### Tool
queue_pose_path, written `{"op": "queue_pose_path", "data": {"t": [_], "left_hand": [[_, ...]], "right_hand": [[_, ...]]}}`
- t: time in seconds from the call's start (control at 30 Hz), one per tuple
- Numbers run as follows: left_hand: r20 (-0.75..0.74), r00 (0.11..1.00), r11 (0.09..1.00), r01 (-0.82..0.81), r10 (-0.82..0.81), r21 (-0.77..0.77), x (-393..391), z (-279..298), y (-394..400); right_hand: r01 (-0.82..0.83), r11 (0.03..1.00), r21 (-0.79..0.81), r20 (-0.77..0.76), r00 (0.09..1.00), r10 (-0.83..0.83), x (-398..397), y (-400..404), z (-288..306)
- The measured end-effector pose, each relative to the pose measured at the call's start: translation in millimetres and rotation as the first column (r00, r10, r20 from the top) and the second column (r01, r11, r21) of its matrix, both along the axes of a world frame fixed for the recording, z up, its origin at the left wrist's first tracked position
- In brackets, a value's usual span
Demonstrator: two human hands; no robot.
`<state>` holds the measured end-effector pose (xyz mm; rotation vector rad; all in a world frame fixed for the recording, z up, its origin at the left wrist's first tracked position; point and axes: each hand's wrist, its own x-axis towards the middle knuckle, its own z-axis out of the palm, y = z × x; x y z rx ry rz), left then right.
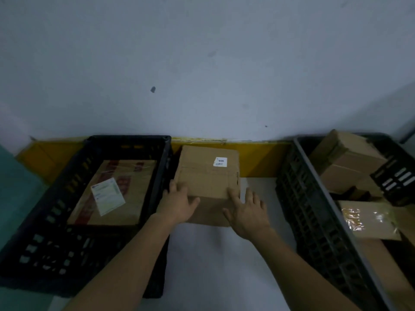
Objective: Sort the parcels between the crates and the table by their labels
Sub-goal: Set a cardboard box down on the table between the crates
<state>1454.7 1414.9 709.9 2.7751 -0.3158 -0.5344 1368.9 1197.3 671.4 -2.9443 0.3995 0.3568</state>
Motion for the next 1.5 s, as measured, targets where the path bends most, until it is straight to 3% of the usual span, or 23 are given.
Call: {"op": "queue_pose_path", "data": {"t": [0.17, 0.33, 0.57, 0.77, 0.9, 1.07, 1.17, 1.3, 1.5], "left_hand": [[-0.048, 0.998, 0.99, -0.046, 0.04, -0.134, -12.0, -3.9, -6.2], [-0.03, 0.998, 0.981, -0.065, 0.061, -0.182, -32.1, -2.1, -15.5], [-0.021, 0.991, 0.942, -0.134, 0.134, -0.308, -62.9, -19.0, -16.7], [-0.226, 0.972, 0.906, -0.148, 0.06, -0.396, -71.4, -30.3, -17.6], [-0.083, 0.994, 0.938, -0.088, 0.064, -0.334, -73.9, -24.9, -15.3], [0.077, 0.997, 0.883, 0.045, -0.01, -0.467, -76.0, 7.1, -36.6], [0.012, 0.999, 0.904, -0.022, 0.03, -0.428, -75.6, 24.9, -47.7], [0.004, 1.0, 0.927, -0.027, 0.03, -0.373, -68.1, 20.5, -35.8], [-0.076, 0.993, 0.872, -0.118, 0.094, -0.474, -64.6, 9.2, -5.7]], "right_hand": [[-0.007, 0.979, 0.203, 0.117, 0.993, -0.017, -1.9, -12.4, -3.2], [0.165, 0.896, 0.411, 0.199, 0.944, -0.265, -24.1, -21.7, -6.4], [0.192, 0.87, 0.453, 0.343, 0.864, -0.369, -69.7, -31.1, -3.3], [0.143, 0.916, 0.375, 0.535, 0.773, -0.34, -86.7, -31.2, 23.5], [0.072, 0.93, 0.36, 0.555, 0.785, -0.276, -86.9, -29.9, 26.7], [-0.145, 0.902, 0.406, 0.59, 0.796, -0.138, -85.2, -10.9, 32.2], [-0.18, 0.893, 0.411, 0.595, 0.796, -0.113, -81.4, 5.8, 26.7], [-0.06, 0.911, 0.407, 0.541, 0.82, -0.188, -74.3, 2.4, 5.9], [0.278, 0.884, 0.376, 0.197, 0.908, -0.369, -70.6, -22.5, -15.9]]}}
